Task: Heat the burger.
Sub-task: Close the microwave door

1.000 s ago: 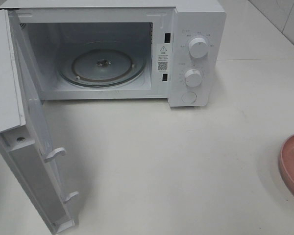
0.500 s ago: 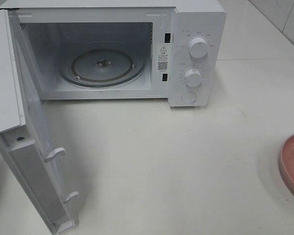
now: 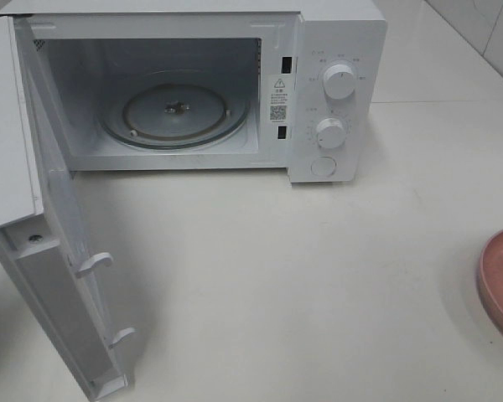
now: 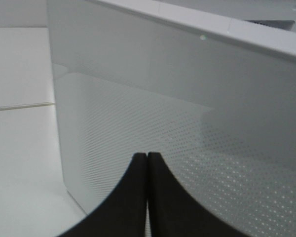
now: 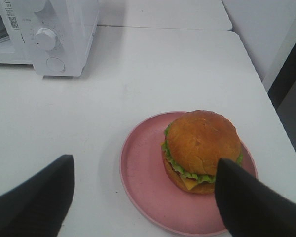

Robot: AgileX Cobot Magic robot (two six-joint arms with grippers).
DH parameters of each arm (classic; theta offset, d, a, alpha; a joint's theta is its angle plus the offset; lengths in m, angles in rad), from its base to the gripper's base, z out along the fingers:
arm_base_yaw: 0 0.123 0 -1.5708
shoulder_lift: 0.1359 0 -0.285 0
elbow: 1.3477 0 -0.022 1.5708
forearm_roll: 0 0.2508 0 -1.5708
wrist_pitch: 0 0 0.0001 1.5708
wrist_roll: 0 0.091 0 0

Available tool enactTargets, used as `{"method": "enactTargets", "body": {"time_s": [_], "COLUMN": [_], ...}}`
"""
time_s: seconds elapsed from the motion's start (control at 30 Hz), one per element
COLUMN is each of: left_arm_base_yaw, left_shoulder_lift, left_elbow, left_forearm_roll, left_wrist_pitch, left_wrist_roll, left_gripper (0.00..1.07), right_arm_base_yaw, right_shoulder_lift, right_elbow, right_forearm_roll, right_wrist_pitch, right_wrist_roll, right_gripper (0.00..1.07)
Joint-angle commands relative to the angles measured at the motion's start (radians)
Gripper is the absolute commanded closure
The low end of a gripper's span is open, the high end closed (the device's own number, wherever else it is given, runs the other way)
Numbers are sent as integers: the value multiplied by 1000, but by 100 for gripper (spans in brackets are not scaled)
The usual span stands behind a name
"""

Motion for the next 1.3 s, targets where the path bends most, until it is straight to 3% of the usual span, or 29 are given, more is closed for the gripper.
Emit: {"method": "enactTargets", "body": {"time_s": [0.03, 0.17, 0.3, 0.37, 0.47, 0.53, 0.9, 1.3], "left_arm_base_yaw": [0, -7, -60, -154, -175, -244, -386, -573], "left_shoulder_lift": [56, 82, 97, 113, 119, 139, 224, 334], "left_elbow": [-45, -53, -67, -87, -89, -111, -228, -396], "left_forearm_roll": [85, 87, 83, -36, -87, -169, -289, -519], "left_wrist_pitch": [-29, -33, -26, 39, 44, 42, 51, 104], "left_wrist_roll": [-39, -52, -28, 17, 26, 57, 73, 193], "left_gripper": [107, 107, 107, 107, 107, 107, 107, 107], "right_arm_base_yaw": [-6, -6, -6, -6, -6, -6, -6, -6], "right_shoulder_lift": [-24, -24, -24, -24, -24, -24, -24, -24], "right_elbow": [2, 2, 2, 2, 2, 2, 2, 2], "right_forearm_roll": [-3, -3, -3, -3, -3, -3, -3, -3], "right_wrist_pitch": [-15, -15, -15, -15, -15, -15, -15, -15], "right_wrist_roll": [-5, -5, -5, -5, -5, -5, -5, -5], "right_gripper": [31, 31, 31, 31, 31, 31, 31, 31]}}
